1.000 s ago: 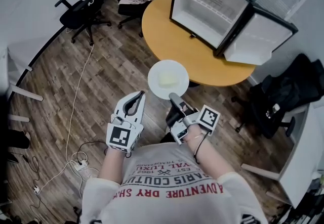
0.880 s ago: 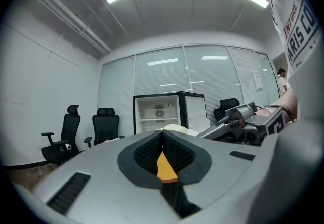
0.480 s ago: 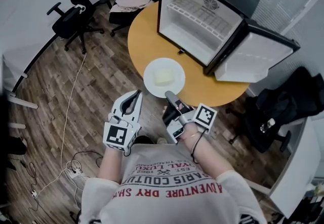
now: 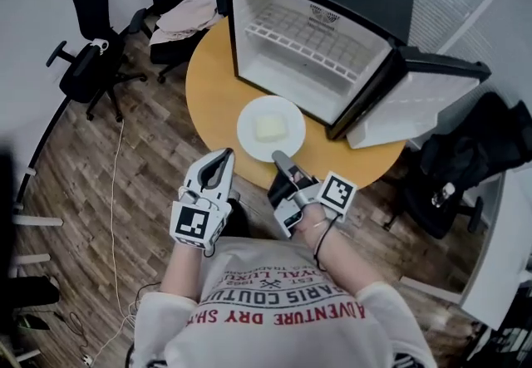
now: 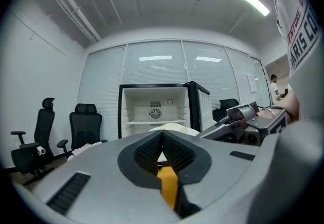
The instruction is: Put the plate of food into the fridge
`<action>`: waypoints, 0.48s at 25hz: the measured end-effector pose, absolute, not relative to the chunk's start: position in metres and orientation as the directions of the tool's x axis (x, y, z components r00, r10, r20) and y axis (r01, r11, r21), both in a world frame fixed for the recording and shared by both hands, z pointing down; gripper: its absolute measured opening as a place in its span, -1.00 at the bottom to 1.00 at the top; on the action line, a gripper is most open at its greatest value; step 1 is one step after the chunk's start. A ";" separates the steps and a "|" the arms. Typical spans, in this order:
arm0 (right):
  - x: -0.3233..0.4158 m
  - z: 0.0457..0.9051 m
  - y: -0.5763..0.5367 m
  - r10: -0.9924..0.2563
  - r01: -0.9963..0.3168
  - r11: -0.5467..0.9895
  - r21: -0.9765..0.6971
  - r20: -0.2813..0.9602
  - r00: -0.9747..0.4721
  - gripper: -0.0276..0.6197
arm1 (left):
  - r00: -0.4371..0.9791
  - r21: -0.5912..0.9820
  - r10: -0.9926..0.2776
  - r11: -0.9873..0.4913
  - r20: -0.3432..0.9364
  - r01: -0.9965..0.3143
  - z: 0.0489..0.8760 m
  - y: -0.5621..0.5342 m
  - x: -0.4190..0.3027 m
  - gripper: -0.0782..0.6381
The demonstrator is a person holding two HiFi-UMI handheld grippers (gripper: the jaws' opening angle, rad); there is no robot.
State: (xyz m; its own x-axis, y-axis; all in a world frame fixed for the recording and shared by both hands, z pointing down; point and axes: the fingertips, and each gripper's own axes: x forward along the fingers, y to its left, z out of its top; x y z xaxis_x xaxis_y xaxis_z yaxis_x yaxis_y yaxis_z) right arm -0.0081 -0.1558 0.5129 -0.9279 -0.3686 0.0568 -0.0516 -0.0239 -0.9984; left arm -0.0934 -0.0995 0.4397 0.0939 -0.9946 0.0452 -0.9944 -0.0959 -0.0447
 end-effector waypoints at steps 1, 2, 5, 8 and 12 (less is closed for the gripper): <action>-0.012 0.513 -0.164 -0.395 -0.051 -0.025 -0.998 0.056 -0.917 -0.80 | 0.119 -0.045 -0.992 -0.122 0.048 -0.992 0.440 -0.111 -0.099 -0.69; -0.017 0.513 -0.173 -0.422 -0.048 -0.028 -0.998 0.055 -0.905 -0.80 | 0.141 -0.036 -0.989 -0.143 0.052 -0.989 0.439 -0.121 -0.105 -0.69; -0.029 0.509 -0.198 -0.498 -0.036 -0.038 -0.999 0.050 -0.866 -0.80 | 0.213 -0.038 -0.976 -0.215 0.050 -0.976 0.434 -0.152 -0.122 -0.69; -0.048 0.504 -0.218 -0.568 -0.033 -0.039 -0.999 0.049 -0.822 -0.80 | 0.296 -0.045 -0.954 -0.298 0.052 -0.953 0.429 -0.178 -0.144 -0.69; -0.079 0.496 -0.245 -0.640 -0.026 -0.036 -0.999 0.043 -0.767 -0.80 | 0.373 -0.024 -0.927 -0.374 0.052 -0.927 0.422 -0.213 -0.179 -0.69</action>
